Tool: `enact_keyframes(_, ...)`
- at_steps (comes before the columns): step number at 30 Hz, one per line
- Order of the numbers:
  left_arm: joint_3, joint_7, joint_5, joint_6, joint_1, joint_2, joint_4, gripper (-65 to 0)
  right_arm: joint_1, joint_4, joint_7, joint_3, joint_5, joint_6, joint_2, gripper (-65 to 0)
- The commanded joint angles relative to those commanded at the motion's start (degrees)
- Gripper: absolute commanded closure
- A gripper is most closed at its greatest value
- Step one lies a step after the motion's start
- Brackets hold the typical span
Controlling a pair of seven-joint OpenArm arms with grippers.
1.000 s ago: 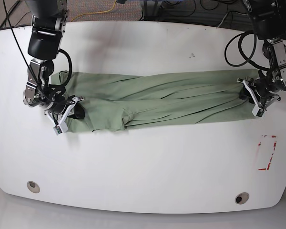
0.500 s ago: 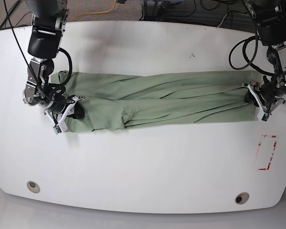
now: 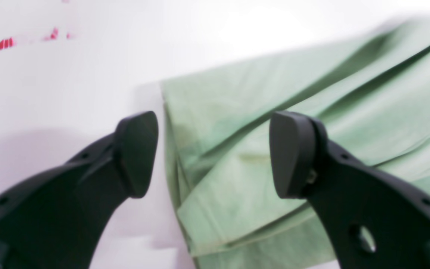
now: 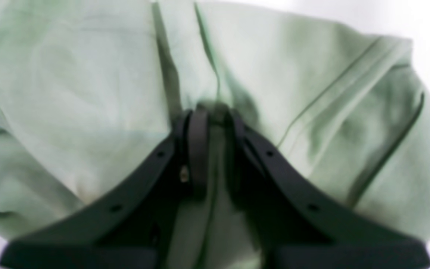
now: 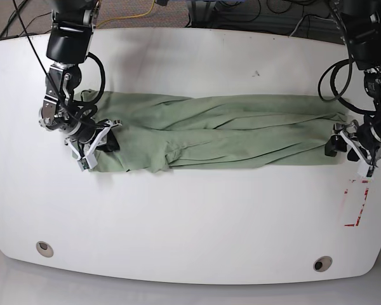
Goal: Layout the t-shirt on the table in an organized manner, then fold the t-shirt properly
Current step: 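Hold the strip ends with both grippers and flatten it on the table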
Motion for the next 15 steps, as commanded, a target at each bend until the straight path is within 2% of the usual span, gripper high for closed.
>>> enact_keyframes(3, -1.1, 2.1, -2.4, 0.0, -1.1, 0.0, -0.3, -48.3, 0.0, 0.1, -0.1, 0.0, 0.0, 0.00, -0.1, -8.7)
enact_keyframes(7, -5.9, 5.4, -4.0, 0.0, -1.1, 0.0, -0.4, -50.0, 0.0, 0.1, -0.1, 0.0, 0.0, 0.00, -0.1, -8.7)
enact_keyframes(10, -8.9, 5.8, -3.9, 0.0, -1.0, 0.3, -1.3, -50.6, 0.0, 0.1, -0.1, 0.0, 0.0, 0.00, -0.1, -8.7)
enact_keyframes(15, -10.1, 6.1, -4.0, 0.0, -1.1, 0.0, -9.0, -50.6, 0.0, 0.1, -0.1, 0.0, 0.0, 0.00, -0.1, -8.7)
